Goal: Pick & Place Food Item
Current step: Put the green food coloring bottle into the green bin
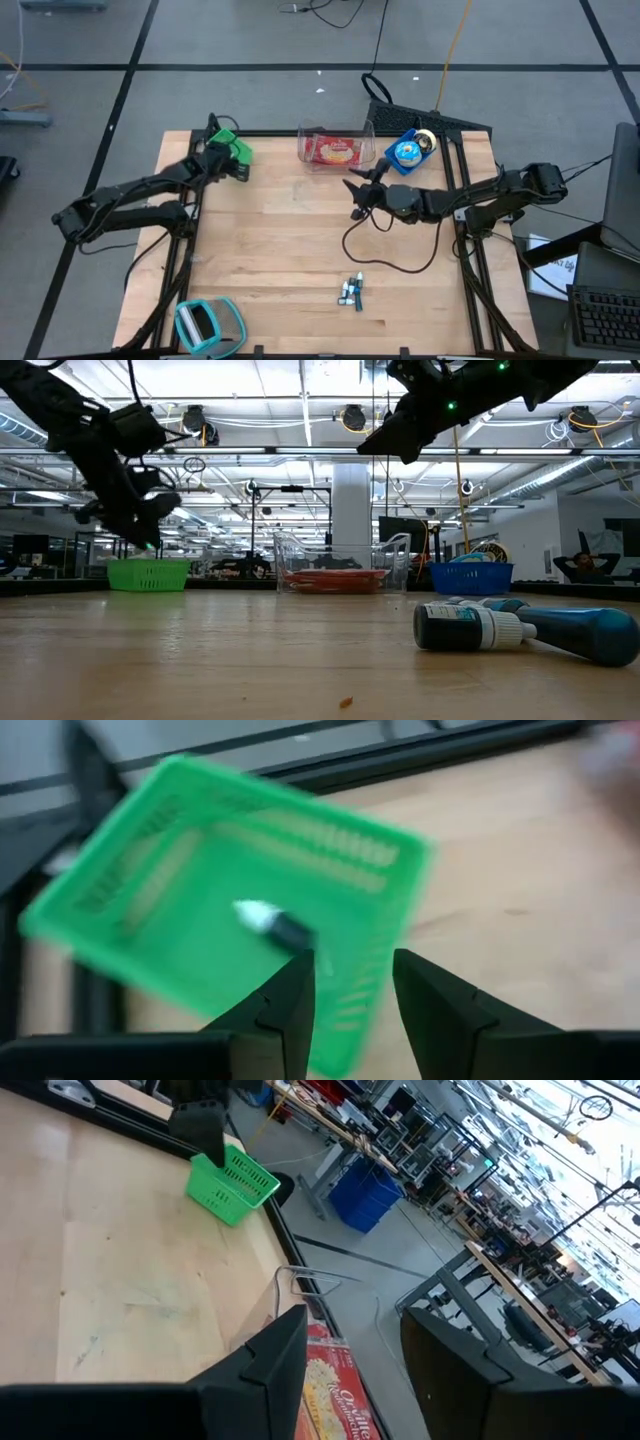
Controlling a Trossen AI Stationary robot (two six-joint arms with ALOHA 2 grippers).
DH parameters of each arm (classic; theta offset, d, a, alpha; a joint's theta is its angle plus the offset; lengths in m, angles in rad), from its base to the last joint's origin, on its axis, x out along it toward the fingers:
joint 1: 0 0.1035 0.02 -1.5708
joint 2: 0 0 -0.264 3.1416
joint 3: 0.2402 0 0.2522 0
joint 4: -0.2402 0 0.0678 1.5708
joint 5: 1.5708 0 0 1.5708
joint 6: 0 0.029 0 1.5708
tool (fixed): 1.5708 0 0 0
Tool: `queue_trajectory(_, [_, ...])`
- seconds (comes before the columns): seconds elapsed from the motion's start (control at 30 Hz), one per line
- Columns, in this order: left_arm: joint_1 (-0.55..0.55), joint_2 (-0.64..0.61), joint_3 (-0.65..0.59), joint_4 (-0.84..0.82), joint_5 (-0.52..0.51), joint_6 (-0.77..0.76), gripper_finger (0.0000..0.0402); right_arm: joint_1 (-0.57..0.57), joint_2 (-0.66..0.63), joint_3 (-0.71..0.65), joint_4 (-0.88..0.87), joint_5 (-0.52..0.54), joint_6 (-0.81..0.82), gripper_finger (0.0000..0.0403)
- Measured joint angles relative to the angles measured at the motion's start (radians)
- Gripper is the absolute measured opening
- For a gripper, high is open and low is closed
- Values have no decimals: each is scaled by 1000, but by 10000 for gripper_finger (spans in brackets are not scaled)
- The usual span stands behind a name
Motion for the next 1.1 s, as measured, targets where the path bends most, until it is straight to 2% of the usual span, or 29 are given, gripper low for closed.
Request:
queue_trajectory(0.2, [-17,-2,98,-31,177,12,137,36,-32,0,-22,0,2,151])
queue_trajectory(0.37, [-88,-36,175,-49,274,24,136,94,-93,0,-95,0,65,151])
queue_trajectory(0.6, [-314,-102,204,118,294,91,136,192,-181,0,-246,-3,224,151])
queue_trajectory(0.8, [-505,-94,205,295,293,147,136,266,-193,0,-298,-7,322,151])
queue_trajectory(0.93, [-617,-25,204,365,292,176,136,293,-188,-1,-322,-159,395,151])
queue_trajectory(1.1, [-721,109,204,486,249,214,136,310,-183,-43,-282,-512,496,151])
